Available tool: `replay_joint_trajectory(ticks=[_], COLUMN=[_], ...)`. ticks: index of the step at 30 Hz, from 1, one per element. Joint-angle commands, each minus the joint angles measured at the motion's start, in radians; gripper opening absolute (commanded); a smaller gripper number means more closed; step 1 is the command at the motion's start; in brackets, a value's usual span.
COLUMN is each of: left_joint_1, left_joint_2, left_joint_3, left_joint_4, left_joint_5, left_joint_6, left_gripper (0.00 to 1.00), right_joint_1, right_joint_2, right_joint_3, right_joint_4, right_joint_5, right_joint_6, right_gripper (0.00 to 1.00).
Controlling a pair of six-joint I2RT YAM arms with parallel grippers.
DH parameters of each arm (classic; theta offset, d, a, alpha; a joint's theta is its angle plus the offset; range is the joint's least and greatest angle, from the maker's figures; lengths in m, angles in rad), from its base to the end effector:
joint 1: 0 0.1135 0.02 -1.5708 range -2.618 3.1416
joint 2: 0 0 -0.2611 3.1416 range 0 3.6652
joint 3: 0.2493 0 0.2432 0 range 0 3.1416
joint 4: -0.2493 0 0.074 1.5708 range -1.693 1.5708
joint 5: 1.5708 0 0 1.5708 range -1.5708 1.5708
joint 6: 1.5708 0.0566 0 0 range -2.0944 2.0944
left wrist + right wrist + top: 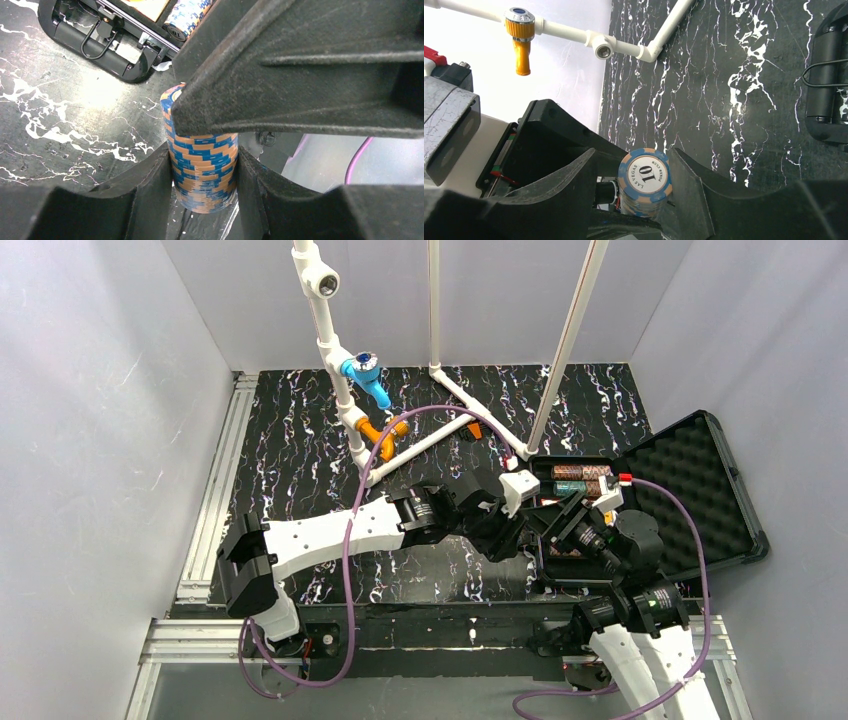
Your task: Pack up texas hold em set
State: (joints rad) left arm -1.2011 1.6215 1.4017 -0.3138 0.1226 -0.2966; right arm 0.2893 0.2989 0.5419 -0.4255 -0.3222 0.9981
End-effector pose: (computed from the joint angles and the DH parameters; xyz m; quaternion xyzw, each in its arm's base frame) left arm 0.1339 -0.3647 0.3152 0.4061 0.7665 -0.3758 0.3262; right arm 0.1007 0.0487 0.2822 0.1670 0.7471 0.4776 0.4311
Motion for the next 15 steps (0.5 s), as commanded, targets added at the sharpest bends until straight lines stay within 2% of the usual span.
replay_joint_trajectory(ticks=[1,6,11,15], left_joint_1=[-0.004,-0.004,-0.003,-0.005], left_joint_2=[-0.03,-0.038,-0.052,-0.066], left_joint_3=[0.054,0.058,0.059,0.056], left_joint_4=[0.056,0.058,0.049,0.043], left_joint_5=[-0.019,-0.026,-0.03,-0.037], left_joint_6=[0.019,0.024,0.029,0.03], left_gripper=[0.0,0.0,0.0,0.0], right_joint_1=[-0.001,-0.001,-0.001,-0.001], right_joint_2=[0.017,0.019,0.017,0.023], right_joint_3=[-0.002,-0.001,0.013,0.016], right_joint_4=[0.043,0.014,-0.027,-0.026], right_joint_5=[-0.059,-0.07,-0.042,-0.048], right_joint_6=[-0.006,-0.019,-0.046,-0.051], right_gripper=[0.63,0.66,0.78,0.77])
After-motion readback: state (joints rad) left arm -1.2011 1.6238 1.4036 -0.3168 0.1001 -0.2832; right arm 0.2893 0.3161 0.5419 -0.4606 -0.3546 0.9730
